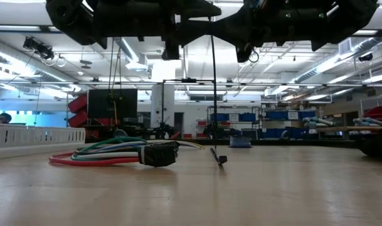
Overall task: Ziptie cables
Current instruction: Wrap the cables together using a ziptie
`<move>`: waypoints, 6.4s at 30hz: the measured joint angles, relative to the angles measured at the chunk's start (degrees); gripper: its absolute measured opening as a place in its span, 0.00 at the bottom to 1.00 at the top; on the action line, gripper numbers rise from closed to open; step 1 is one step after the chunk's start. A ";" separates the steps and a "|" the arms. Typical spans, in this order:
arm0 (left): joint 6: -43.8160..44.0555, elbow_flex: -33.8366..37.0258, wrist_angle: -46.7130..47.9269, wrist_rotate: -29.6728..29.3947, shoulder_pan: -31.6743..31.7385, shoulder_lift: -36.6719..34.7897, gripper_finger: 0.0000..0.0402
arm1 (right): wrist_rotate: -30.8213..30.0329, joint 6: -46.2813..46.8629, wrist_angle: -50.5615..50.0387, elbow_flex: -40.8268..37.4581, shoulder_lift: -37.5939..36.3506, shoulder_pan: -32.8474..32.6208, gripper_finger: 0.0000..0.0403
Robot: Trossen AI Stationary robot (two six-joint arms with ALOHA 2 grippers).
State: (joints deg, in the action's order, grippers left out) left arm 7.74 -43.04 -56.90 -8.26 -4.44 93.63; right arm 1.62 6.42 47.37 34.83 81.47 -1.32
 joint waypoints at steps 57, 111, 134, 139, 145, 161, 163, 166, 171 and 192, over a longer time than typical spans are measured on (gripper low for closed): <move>-3.05 1.11 4.72 0.01 -0.28 -1.97 0.38 | 0.06 -0.07 -1.73 0.00 0.02 0.00 0.00; -6.65 1.06 2.14 -0.39 -0.22 -2.01 0.11 | -1.90 -3.59 0.86 -0.02 -0.39 -0.02 0.00; -6.48 1.06 -0.79 -5.17 -0.12 -1.90 0.37 | -2.33 -6.04 1.20 0.02 -0.55 0.07 0.00; -7.78 1.11 4.79 -5.26 -0.63 -4.76 0.39 | -2.20 -6.16 1.03 0.02 -0.55 0.04 0.00; -9.12 1.11 10.65 -5.41 -1.58 -10.57 0.39 | -1.60 -7.07 0.92 0.02 -0.52 0.02 0.00; -9.31 1.11 6.86 -5.64 -1.94 -5.83 0.39 | -1.47 -6.66 1.00 0.02 -0.48 0.02 0.00; -10.20 1.11 6.45 -6.06 -1.93 -5.75 0.39 | -1.47 -6.64 0.98 0.02 -0.48 0.02 0.00; -10.48 1.11 6.38 -6.28 -1.93 -5.69 0.39 | -1.47 -6.61 0.98 0.02 -0.48 0.02 0.00; -10.50 1.11 6.05 -6.56 -1.82 -5.69 0.39 | -1.48 -6.54 0.99 0.02 -0.46 0.02 0.00; -10.11 1.08 4.90 -6.09 -1.10 -4.96 0.39 | -1.52 -6.15 1.09 0.02 -0.46 0.72 0.00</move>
State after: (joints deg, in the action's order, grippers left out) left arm -2.37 -41.96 -52.00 -14.35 -5.55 88.66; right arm 0.10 0.27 48.47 34.85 81.01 -0.60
